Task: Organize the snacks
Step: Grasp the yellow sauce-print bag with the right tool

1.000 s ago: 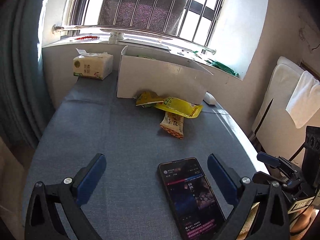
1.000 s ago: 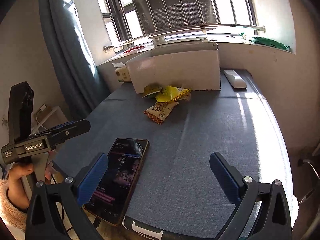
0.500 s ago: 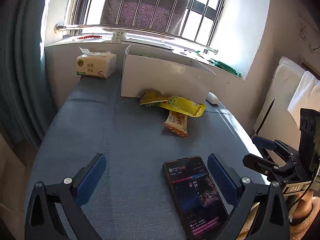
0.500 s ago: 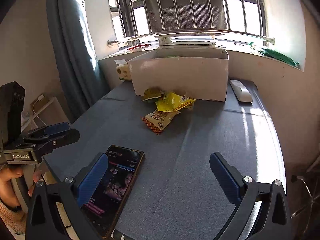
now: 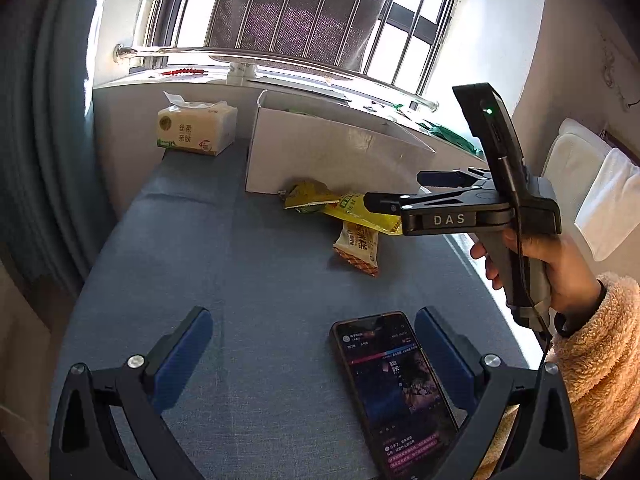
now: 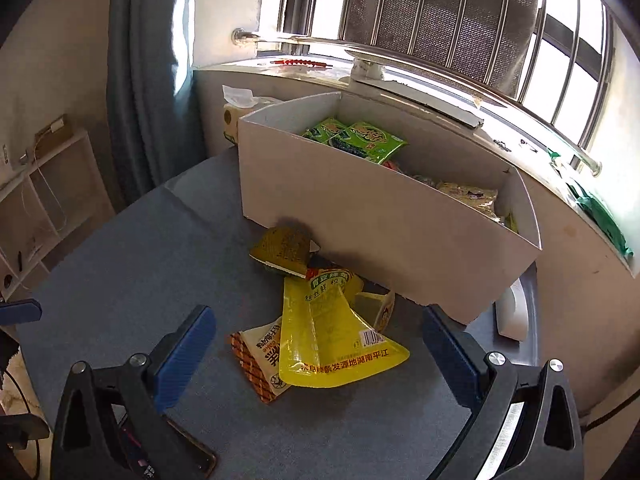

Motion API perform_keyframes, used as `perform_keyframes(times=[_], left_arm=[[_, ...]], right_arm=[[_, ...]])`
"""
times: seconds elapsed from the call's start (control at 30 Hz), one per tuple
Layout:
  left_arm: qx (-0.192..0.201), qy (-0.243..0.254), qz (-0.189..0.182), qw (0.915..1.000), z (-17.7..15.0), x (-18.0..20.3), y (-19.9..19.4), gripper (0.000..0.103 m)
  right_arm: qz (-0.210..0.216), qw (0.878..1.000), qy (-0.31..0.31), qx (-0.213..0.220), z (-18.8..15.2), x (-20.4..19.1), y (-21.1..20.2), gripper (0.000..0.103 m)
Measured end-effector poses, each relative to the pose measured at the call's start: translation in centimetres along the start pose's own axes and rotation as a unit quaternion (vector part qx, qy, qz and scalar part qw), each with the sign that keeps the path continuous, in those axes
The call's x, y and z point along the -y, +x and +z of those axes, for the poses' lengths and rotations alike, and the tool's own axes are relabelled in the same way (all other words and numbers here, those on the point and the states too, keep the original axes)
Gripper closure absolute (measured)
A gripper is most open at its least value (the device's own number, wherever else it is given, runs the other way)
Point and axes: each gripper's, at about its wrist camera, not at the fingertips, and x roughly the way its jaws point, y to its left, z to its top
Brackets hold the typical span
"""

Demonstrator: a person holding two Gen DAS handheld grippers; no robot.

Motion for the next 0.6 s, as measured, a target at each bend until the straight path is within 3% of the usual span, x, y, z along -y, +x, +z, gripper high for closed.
perform_keyframes(times=[0.23,0.27,0.37,0.43,0.6], left_arm=[[0.003,-0.008,0.002,1.0000,0.0,-0.6,-0.3,0.000],[0.005,-0.009,0.002,0.9999,0.0,-0.7,-0.4,0.000],[0.005,-0.013,0.001,0.9999,0.0,-1.0,-0.4,0.000],[0.005,-0.014,0.000,0.9999,0.0,-1.1,-0.4,0.000],[0.005,-0.017,0.001,0.9998,-0.1,-1.2,-0.3,0.000]], right_arm=[[-0.019,0.994,-0.060,-0.085,2.1,-1.0,6.9,0.000],[-0.021,0.993,-0.064,-0.094,2.0,-1.2,7.6,0.004],[-0.027,0.990,-0.059,-0.123,1.7,-0.9,8.9,0.043],[-0.022,0.991,-0.050,-0.119,1.5,-0.4,8.9,0.043],[0.001,0.994,-0.027,-0.110,1.1,0.9,7.4,0.066]])
